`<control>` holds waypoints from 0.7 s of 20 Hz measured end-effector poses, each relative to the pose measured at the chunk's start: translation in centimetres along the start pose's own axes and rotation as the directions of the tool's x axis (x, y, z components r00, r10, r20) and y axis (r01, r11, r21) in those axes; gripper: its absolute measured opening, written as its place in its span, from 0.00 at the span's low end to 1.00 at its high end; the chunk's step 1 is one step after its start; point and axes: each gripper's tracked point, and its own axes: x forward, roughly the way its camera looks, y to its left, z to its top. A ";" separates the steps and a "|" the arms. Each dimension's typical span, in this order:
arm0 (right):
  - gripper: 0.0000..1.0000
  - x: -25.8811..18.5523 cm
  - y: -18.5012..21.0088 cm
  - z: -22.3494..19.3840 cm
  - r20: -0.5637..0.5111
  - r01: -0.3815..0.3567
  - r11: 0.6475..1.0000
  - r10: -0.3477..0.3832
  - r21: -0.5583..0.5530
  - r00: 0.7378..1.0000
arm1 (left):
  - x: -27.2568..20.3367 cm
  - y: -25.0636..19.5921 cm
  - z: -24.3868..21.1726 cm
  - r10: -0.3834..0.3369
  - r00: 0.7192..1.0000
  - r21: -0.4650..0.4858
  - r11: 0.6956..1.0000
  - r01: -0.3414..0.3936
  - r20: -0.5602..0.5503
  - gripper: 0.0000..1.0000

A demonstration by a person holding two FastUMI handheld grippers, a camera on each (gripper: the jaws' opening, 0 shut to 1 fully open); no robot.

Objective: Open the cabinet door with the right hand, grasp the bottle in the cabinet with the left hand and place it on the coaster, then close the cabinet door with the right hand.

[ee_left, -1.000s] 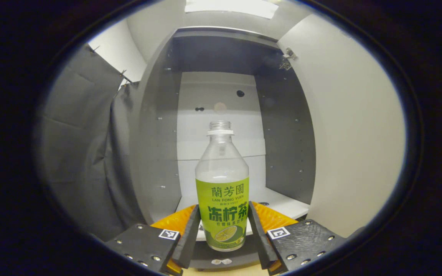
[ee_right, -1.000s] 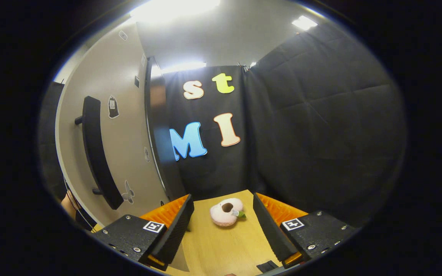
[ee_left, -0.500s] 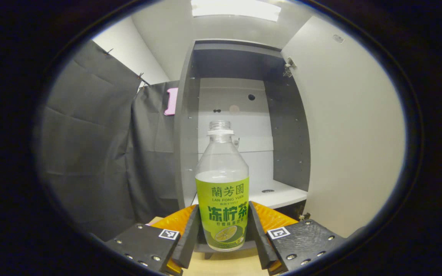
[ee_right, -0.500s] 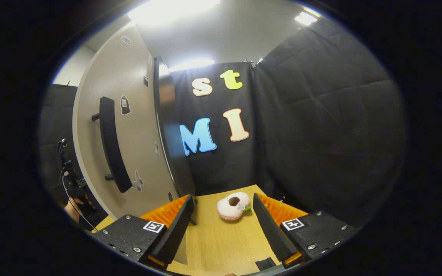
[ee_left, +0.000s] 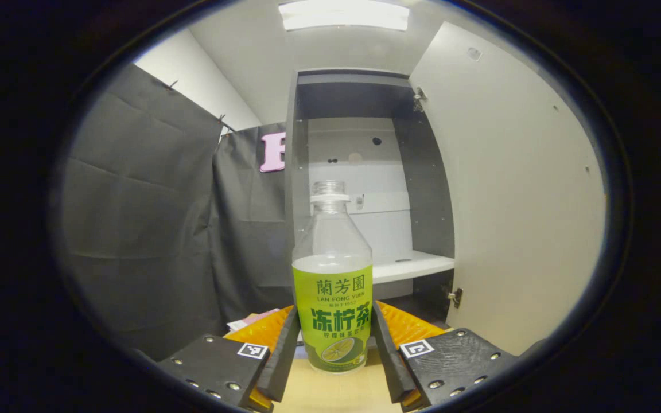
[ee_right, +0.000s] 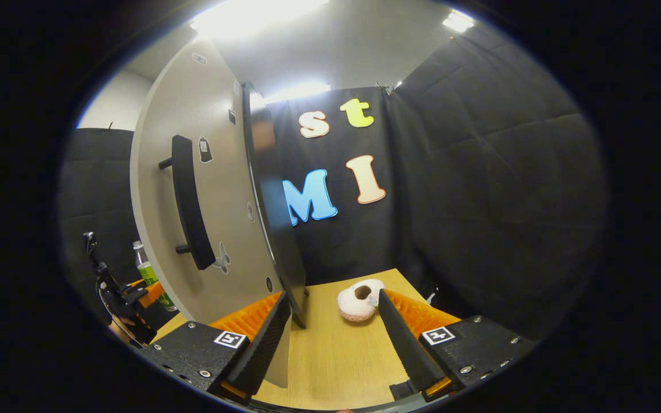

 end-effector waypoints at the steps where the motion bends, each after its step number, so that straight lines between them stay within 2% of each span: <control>1: 0.95 -0.2 0.1 -0.1 -0.004 -0.004 1.000 0.004 -0.002 1.000 | -0.6 0.2 -0.8 0.005 1.000 -0.007 1.000 -0.005 -0.005 0.72; 2: 0.95 -0.3 0.3 -0.2 -0.007 -0.008 1.000 0.008 -0.004 1.000 | -1.2 0.4 -1.2 0.009 1.000 -0.015 1.000 -0.010 -0.012 0.72; 5: 0.95 -0.6 1.0 -0.4 -0.011 -0.022 1.000 0.022 -0.017 1.000 | -2.8 1.4 -3.0 0.025 0.999 -0.029 0.999 -0.026 -0.020 0.63; 6: 0.95 -0.5 1.1 -0.4 -0.009 -0.023 0.999 0.022 -0.023 1.000 | -3.2 1.6 -3.4 0.030 0.999 -0.029 0.999 -0.030 -0.023 0.72; 8: 0.95 -0.6 1.5 -0.6 -0.009 -0.024 0.999 0.024 -0.027 1.000 | -4.0 1.8 -4.3 0.039 0.999 -0.031 0.999 -0.039 -0.026 0.72; 10: 0.95 -0.8 2.1 -1.1 -0.020 -0.036 0.999 0.036 -0.030 0.999 | -5.0 2.3 -5.7 0.050 0.998 -0.035 0.998 -0.050 -0.024 0.64; 12: 0.91 -1.0 2.1 -1.8 -0.031 -0.035 0.998 0.034 -0.046 0.999 | -5.7 2.6 -7.1 0.060 0.998 -0.031 0.998 -0.061 -0.032 0.68; 13: 0.95 -1.1 2.1 -2.0 -0.036 -0.034 0.998 0.032 -0.053 0.999 | -6.5 2.4 -7.8 0.058 0.998 -0.030 0.998 -0.059 -0.037 0.68; 14: 0.95 -1.2 2.2 -2.3 -0.042 -0.033 0.998 0.031 -0.057 0.999 | -7.2 2.2 -8.6 0.055 0.997 -0.029 0.998 -0.056 -0.045 0.68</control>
